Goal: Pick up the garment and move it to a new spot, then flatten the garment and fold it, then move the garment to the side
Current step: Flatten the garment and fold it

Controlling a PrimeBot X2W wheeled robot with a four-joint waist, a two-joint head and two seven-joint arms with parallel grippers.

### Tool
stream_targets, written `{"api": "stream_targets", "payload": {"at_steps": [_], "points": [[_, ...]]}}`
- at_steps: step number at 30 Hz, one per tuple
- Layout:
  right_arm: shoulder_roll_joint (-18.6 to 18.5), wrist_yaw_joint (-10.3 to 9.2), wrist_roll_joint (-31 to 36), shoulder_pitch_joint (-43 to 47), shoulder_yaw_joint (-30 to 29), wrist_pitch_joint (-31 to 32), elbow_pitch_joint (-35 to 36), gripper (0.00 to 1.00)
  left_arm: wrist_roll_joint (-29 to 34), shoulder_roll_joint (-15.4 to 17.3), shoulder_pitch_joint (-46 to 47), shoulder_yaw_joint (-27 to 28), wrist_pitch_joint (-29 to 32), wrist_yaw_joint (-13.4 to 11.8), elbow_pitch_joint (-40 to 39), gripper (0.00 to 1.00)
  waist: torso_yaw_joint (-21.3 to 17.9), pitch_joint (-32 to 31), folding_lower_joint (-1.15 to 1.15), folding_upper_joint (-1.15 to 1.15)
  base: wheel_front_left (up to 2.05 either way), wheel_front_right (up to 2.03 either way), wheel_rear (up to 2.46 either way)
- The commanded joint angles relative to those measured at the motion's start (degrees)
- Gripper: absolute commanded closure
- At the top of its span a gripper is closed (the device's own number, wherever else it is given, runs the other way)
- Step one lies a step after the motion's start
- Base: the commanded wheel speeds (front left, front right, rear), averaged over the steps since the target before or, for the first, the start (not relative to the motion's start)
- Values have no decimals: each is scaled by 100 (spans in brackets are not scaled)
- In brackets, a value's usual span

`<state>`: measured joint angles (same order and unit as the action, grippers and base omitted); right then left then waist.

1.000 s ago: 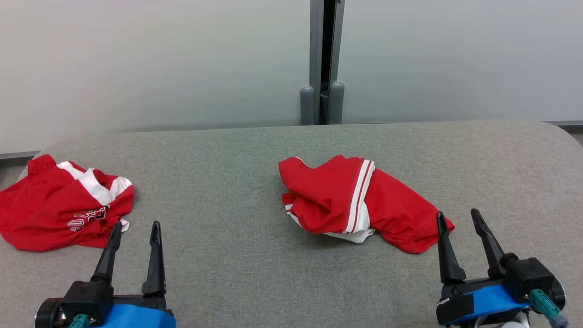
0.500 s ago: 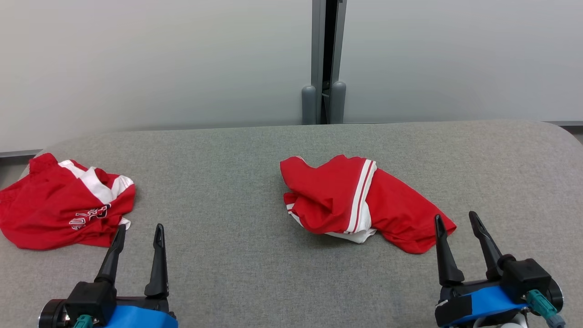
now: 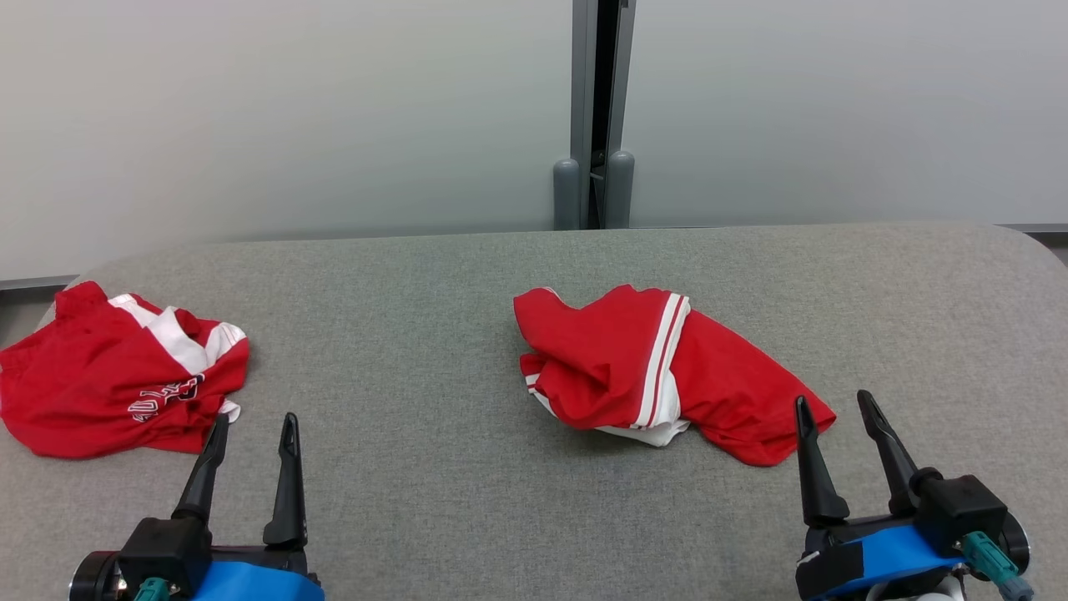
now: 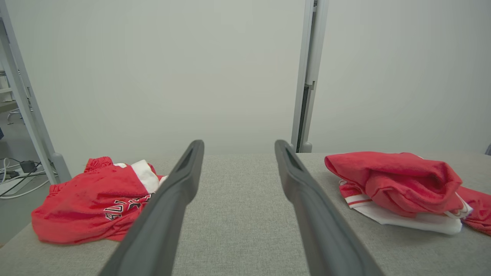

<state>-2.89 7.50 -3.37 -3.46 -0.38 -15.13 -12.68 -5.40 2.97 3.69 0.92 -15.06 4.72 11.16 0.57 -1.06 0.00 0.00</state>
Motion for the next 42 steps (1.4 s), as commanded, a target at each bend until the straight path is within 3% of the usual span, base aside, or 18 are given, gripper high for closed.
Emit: {"api": "stream_targets", "payload": {"at_steps": [1,12,21,32,42], "points": [[3,-2,16,5,4,-3,-16,0,27,9,16,25,-17,18,13,0,1,-1,0,0,0,0,0],[3,-2,43,-220,77,-4,-83,0,24,0,42,24,-17,18,30,0,9,4,0,0,0,0,0],[-156,-2,379,-1683,371,-3,-248,0,-65,1,211,-160,-18,-4,3,0,138,329,0,0,0,0,0],[-458,-2,644,-3545,261,517,-2067,0,-207,1,620,-446,-18,-60,-31,0,581,1038,0,0,0,0,0],[-541,-2,666,-4093,68,753,-3826,0,-358,0,977,-711,-18,-167,-62,0,876,1581,0,0,0,0,0]]}}
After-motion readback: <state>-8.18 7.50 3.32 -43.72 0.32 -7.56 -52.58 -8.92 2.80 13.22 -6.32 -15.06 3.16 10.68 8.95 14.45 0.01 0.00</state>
